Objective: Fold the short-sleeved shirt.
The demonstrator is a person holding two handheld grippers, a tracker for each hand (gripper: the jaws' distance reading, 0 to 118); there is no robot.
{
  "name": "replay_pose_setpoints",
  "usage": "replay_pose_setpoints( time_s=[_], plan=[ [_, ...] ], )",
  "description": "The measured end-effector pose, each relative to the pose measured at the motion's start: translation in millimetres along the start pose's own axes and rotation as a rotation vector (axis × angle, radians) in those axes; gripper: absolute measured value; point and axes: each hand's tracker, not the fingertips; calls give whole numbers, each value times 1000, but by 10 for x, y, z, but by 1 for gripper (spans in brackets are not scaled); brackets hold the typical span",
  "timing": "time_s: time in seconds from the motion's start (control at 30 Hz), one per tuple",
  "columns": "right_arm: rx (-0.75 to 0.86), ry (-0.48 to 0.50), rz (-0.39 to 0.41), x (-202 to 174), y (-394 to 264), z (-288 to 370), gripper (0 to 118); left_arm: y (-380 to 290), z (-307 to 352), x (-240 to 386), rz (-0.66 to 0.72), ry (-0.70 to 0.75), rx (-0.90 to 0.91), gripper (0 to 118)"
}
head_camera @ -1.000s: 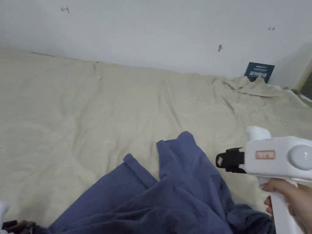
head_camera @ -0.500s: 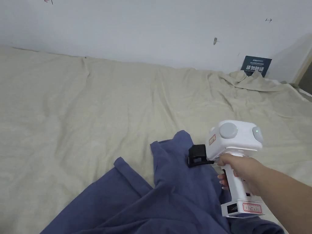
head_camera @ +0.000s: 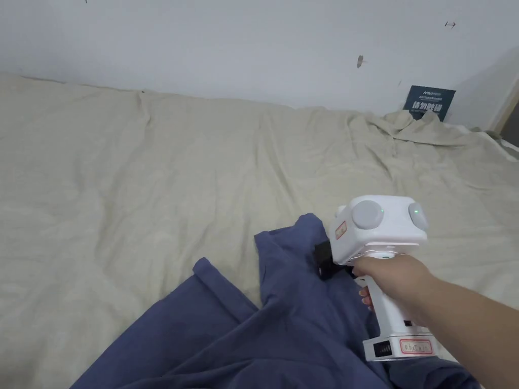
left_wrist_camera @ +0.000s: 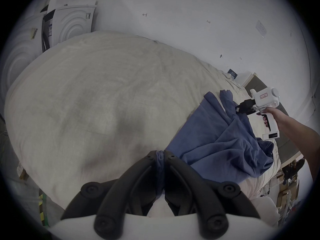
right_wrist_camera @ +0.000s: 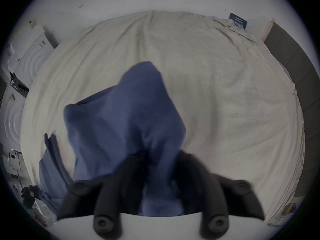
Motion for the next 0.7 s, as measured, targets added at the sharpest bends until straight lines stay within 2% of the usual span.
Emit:
replay_pose_setpoints(
  time_s=[0.03, 0.07, 0.13, 0.2, 0.27, 0.37, 0.53, 0.7],
  plan=[
    [4, 0, -6, -27, -16, 27, 18, 10, 10, 19, -8, 1, 1, 7],
    [7, 3, -13, -46, -30, 58, 11, 12, 22, 26, -13, 1, 3, 7],
    [39, 42, -41, 17, -93, 193, 9, 36, 45, 35, -12, -1, 1, 7],
    [89, 126, -107, 128, -161, 374, 8, 46, 87, 40, -8, -6, 6, 7],
    [160, 259, -192, 291, -274, 598, 8, 58, 136, 56, -9, -10, 15, 7],
    [269, 357, -219, 453, -505, 1052, 8, 76, 238, 82, -11, -19, 28, 7],
    [362, 442, -200, 623, -882, 1870, 7, 164, 445, 171, -14, -50, 54, 7],
    [475, 491, -219, 737, -1203, 2663, 6, 383, 751, 334, -30, -84, 110, 7]
  ],
)
